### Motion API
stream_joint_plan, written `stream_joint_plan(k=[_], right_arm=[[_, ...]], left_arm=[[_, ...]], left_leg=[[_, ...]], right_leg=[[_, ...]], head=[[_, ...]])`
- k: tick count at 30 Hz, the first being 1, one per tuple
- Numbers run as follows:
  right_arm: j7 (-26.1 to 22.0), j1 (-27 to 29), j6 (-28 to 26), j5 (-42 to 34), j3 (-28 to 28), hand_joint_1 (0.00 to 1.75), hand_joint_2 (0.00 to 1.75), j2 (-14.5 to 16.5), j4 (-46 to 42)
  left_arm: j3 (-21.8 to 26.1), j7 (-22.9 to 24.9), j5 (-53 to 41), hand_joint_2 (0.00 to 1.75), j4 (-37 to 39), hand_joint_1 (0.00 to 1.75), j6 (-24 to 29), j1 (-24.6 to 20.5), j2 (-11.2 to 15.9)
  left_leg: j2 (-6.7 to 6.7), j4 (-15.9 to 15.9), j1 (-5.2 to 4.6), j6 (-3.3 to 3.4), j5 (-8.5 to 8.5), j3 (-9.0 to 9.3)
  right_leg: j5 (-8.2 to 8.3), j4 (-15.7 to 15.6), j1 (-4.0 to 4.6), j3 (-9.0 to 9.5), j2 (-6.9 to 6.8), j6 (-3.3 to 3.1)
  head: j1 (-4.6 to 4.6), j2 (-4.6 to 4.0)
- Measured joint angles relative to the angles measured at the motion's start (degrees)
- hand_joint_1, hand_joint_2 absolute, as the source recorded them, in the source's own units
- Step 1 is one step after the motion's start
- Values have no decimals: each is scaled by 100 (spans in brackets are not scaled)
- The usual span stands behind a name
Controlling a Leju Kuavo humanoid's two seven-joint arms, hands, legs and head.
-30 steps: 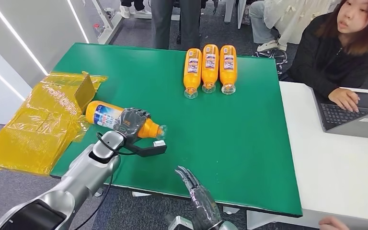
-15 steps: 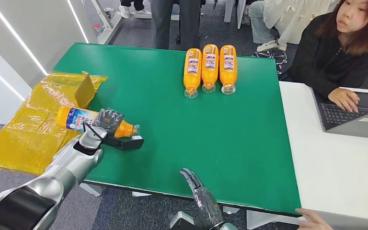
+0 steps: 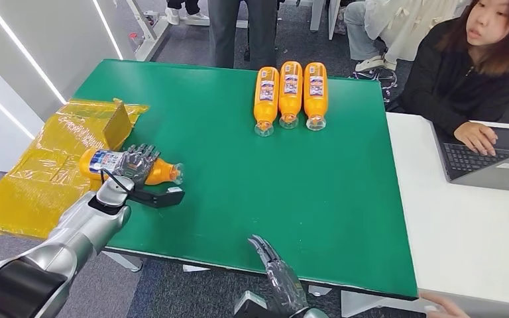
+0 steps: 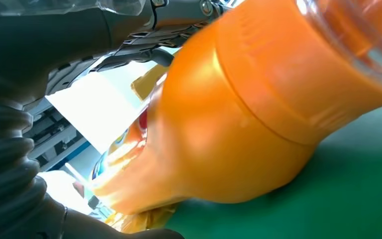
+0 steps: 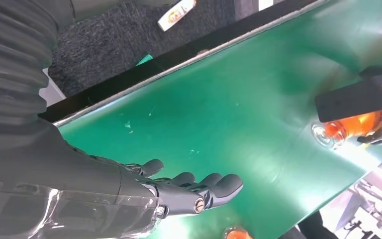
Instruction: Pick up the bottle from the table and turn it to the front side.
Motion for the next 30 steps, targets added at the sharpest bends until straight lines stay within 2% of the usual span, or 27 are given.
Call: stream_joint_plan(k=[6, 8, 10, 12, 15, 17, 20, 25, 30], right_arm=[[-117, 1, 63, -19, -1, 0, 175, 0, 0], [-171, 7, 39, -48, -7, 0, 175, 0, 0], [-210, 27, -57, -95, -28, 0, 175, 1, 0], [-235, 68, -256, -163, -75, 0, 175, 2, -1], [-247, 171, -656, -275, -194, 0, 175, 4, -17], [-246, 250, -856, -308, -281, 0, 175, -2, -57], [-196, 403, -1106, -320, -420, 0, 175, -44, -194], [-159, 674, -1535, -379, -685, 0, 175, -157, -555], [-294, 981, -1780, -400, -927, 0, 175, -287, -980]], left_arm=[[0, 53, -35, 175, 23, 0, 42, 10, 47], [5, 57, -8, 175, 25, 0, 246, 31, 65], [51, 26, 115, 175, 15, 0, 783, 88, 77], [169, -162, 360, 175, -42, 0, 1633, 213, 78], [524, -935, 944, 175, -471, 0, 2748, 591, 50], [811, -1448, 1300, 175, -1043, 0, 2945, 961, 12], [1139, -2009, 2004, 175, -2419, 0, 2648, 1731, -32], [1263, -2824, 3671, 175, -4919, 0, 1652, 2922, -44], [1233, -3811, 5596, 175, -6535, 0, 715, 3759, -156]], left_leg=[[0, 0, 0, 0, 0, 0], [0, 0, 0, 0, 0, 0], [0, 0, 0, 0, 0, 0], [0, 0, 0, 0, 0, 1], [1, 0, -2, -1, -2, 1], [3, 0, -4, -2, -3, 1], [12, 0, -5, 0, -7, 0], [12, 0, -4, -1, -14, -6], [11, 0, -3, -2, -21, -6]], right_leg=[[0, 0, 0, 0, 0, 0], [0, 0, 0, 0, 0, 0], [0, 0, 0, 0, 0, 0], [0, 0, 0, 0, 0, 0], [-1, -2, -2, -1, 1, 0], [-1, -4, -3, -1, 4, 0], [-2, -7, -4, -5, 12, 0], [-6, -12, -4, -7, 12, 3], [-7, -13, -3, -7, 9, 4]], head=[[0, 0], [-1, 0], [-1, 0], [-1, 0], [-1, 0], [-1, 0], [1, 0], [1, 0], [1, 0]])
